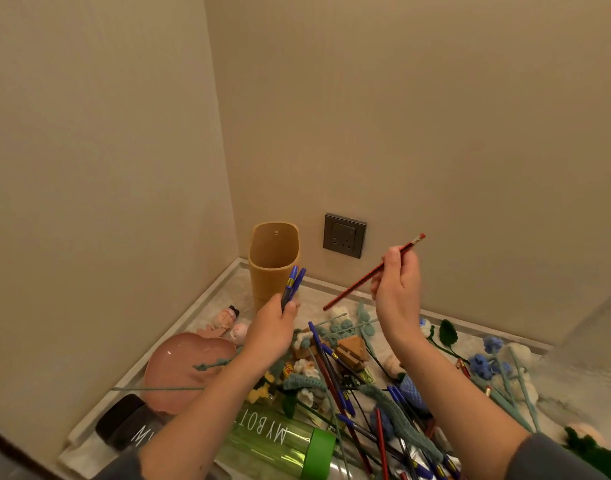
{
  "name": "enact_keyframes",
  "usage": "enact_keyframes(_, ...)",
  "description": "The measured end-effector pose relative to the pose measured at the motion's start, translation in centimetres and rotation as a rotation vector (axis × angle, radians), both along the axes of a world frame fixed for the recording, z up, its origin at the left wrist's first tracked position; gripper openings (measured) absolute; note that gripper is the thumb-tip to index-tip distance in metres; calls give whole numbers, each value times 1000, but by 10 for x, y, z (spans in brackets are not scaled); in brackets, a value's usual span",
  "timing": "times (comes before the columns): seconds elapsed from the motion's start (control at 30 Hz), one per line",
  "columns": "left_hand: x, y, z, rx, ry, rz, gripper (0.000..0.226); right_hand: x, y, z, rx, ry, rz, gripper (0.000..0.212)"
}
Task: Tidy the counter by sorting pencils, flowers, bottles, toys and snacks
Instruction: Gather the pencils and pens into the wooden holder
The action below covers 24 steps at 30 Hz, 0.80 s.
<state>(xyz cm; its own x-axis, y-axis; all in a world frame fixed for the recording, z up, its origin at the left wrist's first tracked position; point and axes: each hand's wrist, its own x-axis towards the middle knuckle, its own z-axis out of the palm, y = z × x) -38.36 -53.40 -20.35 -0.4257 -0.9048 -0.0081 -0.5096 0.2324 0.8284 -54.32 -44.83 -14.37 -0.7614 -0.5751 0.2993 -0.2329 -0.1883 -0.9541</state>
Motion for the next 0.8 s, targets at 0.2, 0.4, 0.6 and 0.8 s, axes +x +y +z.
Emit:
enact_keyframes(0.2, -10, 5, 20, 308, 410, -85, 26, 14, -16, -1, 380, 198, 297, 27)
enact_keyframes(0.4, -5, 4, 35, 308, 454, -237, 23, 24, -30, 8, 489, 170, 473, 31)
enact_keyframes(0.6, 8, -11, 34, 503, 561, -452, 36, 27, -43, 24, 426, 7, 667, 33)
enact_keyframes(0.8, 18, -34, 50, 586, 579, -680, 34, 35, -66, 46, 333, 221, 778, 31)
